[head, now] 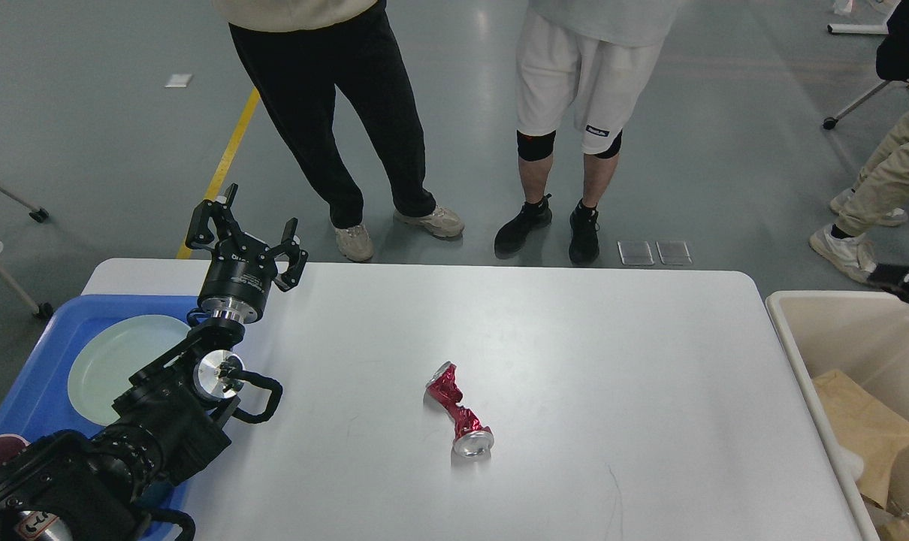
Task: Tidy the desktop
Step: 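Reach the right gripper over to the crumpled red wrapper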
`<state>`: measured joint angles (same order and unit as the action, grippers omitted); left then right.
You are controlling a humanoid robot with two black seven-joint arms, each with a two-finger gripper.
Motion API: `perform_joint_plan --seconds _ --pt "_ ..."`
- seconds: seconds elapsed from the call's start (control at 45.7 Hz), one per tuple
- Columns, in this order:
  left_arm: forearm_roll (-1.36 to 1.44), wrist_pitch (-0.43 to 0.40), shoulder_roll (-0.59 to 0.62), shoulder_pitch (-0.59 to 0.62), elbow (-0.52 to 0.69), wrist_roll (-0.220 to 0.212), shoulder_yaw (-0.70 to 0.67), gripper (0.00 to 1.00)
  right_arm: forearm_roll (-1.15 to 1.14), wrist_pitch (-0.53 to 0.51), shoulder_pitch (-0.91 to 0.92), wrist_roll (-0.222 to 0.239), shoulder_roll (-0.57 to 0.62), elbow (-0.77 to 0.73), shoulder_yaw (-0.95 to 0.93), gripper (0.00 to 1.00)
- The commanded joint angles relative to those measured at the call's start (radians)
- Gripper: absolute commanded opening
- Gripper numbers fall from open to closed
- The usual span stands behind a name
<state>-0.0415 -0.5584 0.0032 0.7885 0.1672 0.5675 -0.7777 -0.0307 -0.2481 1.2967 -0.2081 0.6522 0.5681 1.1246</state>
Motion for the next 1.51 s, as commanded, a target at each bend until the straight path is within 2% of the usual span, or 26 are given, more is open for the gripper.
perform_joint_plan --seconds 0.0,0.131,0.394,0.591,0.788,0.898,1.051,1.204,1.489 --pt "0.000 0.000 0.001 0.000 0.000 0.000 0.000 0.97 0.000 -0.117 0.157 0.004 -0.077 0.003 0.075 1.00" --pt "0.000 0.000 0.000 0.000 0.000 0.000 0.000 0.97 -0.003 -0.192 0.324 0.004 -0.183 0.013 0.142 1.00" --pt "0.000 0.000 0.001 0.000 0.000 0.000 0.000 0.97 -0.129 -0.241 0.559 0.004 -0.479 0.015 0.192 1.00" --pt "0.000 0.000 0.000 0.000 0.000 0.000 0.000 0.97 -0.316 -0.241 0.612 -0.004 -0.683 0.022 0.178 1.00" --pt "0.000 0.000 0.000 0.000 0.000 0.000 0.002 0.97 -0.462 -0.241 0.613 -0.005 -0.836 0.026 0.130 1.00" --pt "0.000 0.000 0.000 0.000 0.000 -0.001 0.000 0.97 -0.495 -0.241 0.618 -0.005 -0.844 0.094 0.100 1.00" --pt "0.000 0.000 0.000 0.000 0.000 0.000 0.000 0.97 -0.621 -0.244 0.632 -0.004 -0.842 0.206 -0.064 1.00" --pt "0.000 0.000 0.000 0.000 0.000 0.000 0.000 0.97 -0.637 -0.244 0.627 -0.002 -0.841 0.323 -0.074 1.00" --pt "0.000 0.000 0.000 0.000 0.000 0.000 0.000 0.97 -0.638 -0.241 0.521 0.007 -0.844 0.343 -0.135 1.00"
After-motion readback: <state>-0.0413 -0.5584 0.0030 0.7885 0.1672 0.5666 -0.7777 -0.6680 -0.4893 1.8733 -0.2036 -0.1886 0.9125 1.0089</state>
